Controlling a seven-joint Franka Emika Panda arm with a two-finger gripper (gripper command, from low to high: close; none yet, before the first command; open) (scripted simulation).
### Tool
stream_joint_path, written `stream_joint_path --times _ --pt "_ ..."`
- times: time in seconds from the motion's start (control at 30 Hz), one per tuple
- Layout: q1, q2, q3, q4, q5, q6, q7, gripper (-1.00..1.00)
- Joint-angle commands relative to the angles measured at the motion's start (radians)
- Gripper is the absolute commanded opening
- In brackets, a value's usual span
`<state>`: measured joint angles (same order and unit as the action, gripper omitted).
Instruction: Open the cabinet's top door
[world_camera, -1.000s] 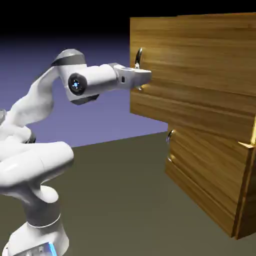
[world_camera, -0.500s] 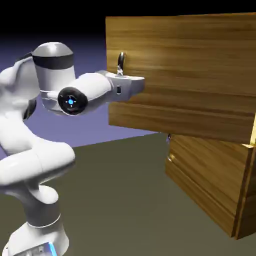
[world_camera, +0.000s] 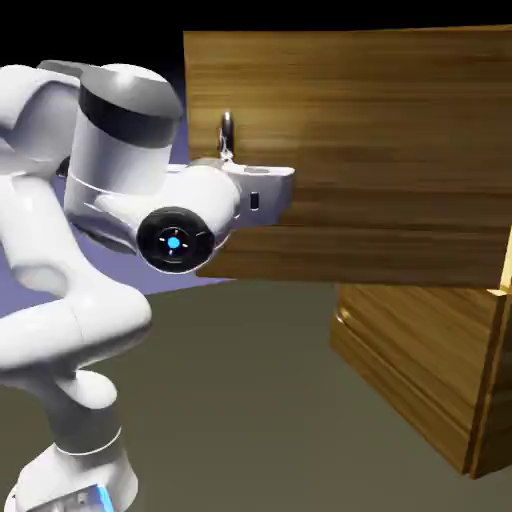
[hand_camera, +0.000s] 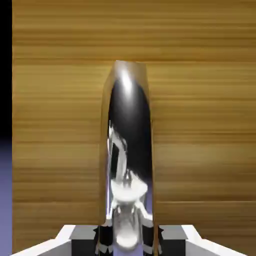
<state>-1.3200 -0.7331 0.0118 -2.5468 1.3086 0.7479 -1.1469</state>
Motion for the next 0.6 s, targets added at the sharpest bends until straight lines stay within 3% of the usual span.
stream_joint_path --times 0.0,0.57 --pt "0.004 0.036 -0.008 0.027 -0.025 -0.014 -0.020 -1.00" --pt "0.082 0.629 -0.084 0.602 -0.343 -0.291 -0.288 -1.00"
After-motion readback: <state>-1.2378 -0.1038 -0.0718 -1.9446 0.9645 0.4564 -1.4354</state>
